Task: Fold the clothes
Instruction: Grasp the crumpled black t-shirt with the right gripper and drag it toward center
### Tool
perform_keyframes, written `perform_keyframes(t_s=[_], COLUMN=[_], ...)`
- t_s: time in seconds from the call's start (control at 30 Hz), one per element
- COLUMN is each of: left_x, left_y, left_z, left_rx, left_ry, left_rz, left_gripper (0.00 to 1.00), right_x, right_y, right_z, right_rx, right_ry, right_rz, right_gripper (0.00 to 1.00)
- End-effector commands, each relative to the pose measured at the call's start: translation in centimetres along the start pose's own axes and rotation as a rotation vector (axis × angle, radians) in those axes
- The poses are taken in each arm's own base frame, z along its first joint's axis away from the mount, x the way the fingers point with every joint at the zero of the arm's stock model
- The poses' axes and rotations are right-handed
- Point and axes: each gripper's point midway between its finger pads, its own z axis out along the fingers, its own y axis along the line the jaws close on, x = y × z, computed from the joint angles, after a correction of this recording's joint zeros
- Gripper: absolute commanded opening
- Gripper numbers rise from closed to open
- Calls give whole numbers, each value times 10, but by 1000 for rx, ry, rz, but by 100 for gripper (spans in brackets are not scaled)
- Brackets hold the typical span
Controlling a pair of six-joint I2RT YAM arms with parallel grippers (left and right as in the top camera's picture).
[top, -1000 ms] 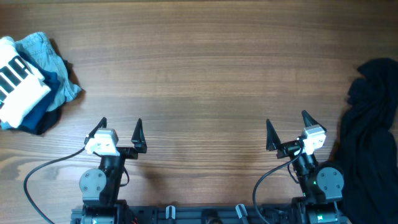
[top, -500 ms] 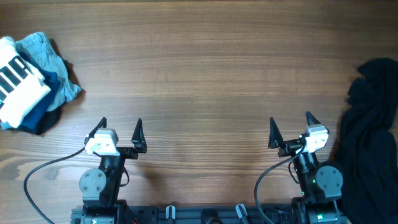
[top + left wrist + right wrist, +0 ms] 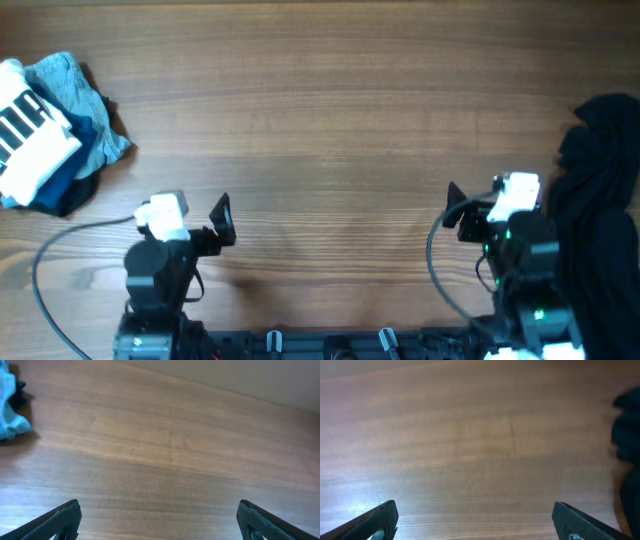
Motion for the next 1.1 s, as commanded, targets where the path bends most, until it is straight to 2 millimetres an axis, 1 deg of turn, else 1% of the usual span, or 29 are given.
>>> perform_keyframes(t_s=[0.0, 0.03, 0.13, 0.2, 0.23, 0.27, 0.3, 0.33, 0.37, 0.47, 0.53, 0.6, 0.63, 0.7, 0.73, 0.8, 0.87, 0.9, 0.93, 0.97, 1.0, 1.03, 1.07], left_x=[-30, -31, -27, -24, -22, -19, -18, -17, -17, -17, -17, -17, -17, -17, -18, -18, -18, -18, -18, -18, -18, -19, -20], left_y=[-4, -4, -3, -3, -4, -6, -8, -9, -10, -10, -10, -10, -10, -10, -10, -10, -10, -10, -10, -10, -10, -10, -10], left_z=[-3, -2, 3, 5, 7, 8, 9, 9, 9, 9, 9, 9, 9, 9, 9, 9, 9, 9, 9, 9, 9, 9, 9], left_rx=[-38, -44, -69, -75, -68, -55, -44, -36, -31, -32, -32, -32, -32, -32, -32, -32, -32, -32, -32, -32, -31, -30, -29], left_ry=[65, 90, 201, 242, 255, 270, 277, 281, 281, 279, 279, 279, 279, 279, 278, 278, 278, 278, 278, 278, 276, 272, 270], left_rz=[-21, -23, -32, -36, -39, -42, -44, -46, -51, -53, -53, -53, -53, -53, -53, -53, -53, -53, -53, -53, -53, -52, -52], left_gripper=[100, 100, 100, 100, 100, 100, 100, 100, 100, 100, 100, 100, 100, 100, 100, 100, 100, 100, 100, 100, 100, 100, 100], right_x=[-18, -19, -22, -15, -10, 0, 14, 32, 51, 84, 103, 118, 127, 138, 143, 151, 156, 158, 160, 160, 157, 146, 135], right_y=[2, 3, 14, 12, 4, -18, -44, -72, -97, -133, -153, -165, -167, -166, -165, -166, -166, -165, -162, -156, -149, -132, -113], right_z=[2, 4, 15, 21, 23, 23, 18, 7, -4, -18, -26, -29, -26, -19, -17, -15, -12, -11, -9, -3, 7, 29, 43], right_rx=[31, 31, -15, 1, 52, 181, 334, 513, 664, 846, 936, 982, 970, 934, 932, 928, 929, 927, 911, 848, 760, 544, 368], right_ry=[100, 118, 169, 203, 223, 253, 282, 313, 356, 465, 528, 580, 621, 689, 718, 769, 796, 805, 816, 832, 832, 822, 807], right_rz=[49, 48, 42, 54, 88, 174, 278, 403, 510, 668, 748, 821, 859, 868, 861, 831, 823, 824, 833, 833, 820, 769, 739], right_gripper=[100, 100, 100, 100, 100, 100, 100, 100, 100, 100, 100, 100, 100, 100, 98, 84, 60, 29, 16, 4, 4, 4, 4])
